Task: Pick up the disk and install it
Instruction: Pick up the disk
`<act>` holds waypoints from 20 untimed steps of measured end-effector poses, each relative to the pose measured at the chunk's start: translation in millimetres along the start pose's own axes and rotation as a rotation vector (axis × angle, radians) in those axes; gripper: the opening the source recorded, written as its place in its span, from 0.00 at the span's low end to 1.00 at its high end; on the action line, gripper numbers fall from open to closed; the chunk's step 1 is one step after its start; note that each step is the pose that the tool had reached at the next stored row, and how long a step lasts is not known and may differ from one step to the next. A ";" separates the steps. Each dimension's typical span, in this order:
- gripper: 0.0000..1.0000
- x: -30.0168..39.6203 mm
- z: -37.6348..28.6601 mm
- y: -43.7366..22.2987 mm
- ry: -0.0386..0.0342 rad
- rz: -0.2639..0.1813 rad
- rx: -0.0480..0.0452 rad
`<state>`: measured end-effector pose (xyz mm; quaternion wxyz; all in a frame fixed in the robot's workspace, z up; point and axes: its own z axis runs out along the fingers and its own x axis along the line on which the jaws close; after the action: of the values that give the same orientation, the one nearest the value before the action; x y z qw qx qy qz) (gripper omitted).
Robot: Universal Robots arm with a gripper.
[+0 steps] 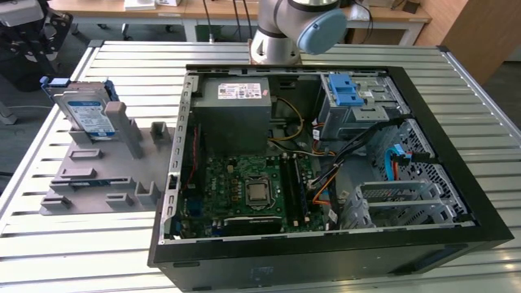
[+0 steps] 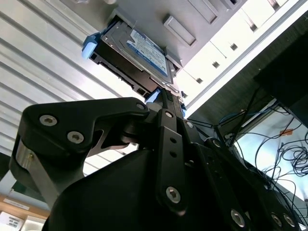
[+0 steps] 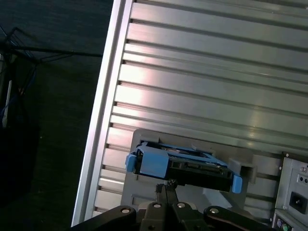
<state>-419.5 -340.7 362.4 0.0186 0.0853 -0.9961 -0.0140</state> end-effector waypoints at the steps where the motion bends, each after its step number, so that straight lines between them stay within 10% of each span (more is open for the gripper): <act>1: 0.11 0.0 0.0 0.0 0.0001 -0.003 0.0001; 20: 0.11 0.1 0.0 0.0 0.0019 -0.073 0.0026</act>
<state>-419.6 -340.7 362.4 0.0189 0.1217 -0.9923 -0.0133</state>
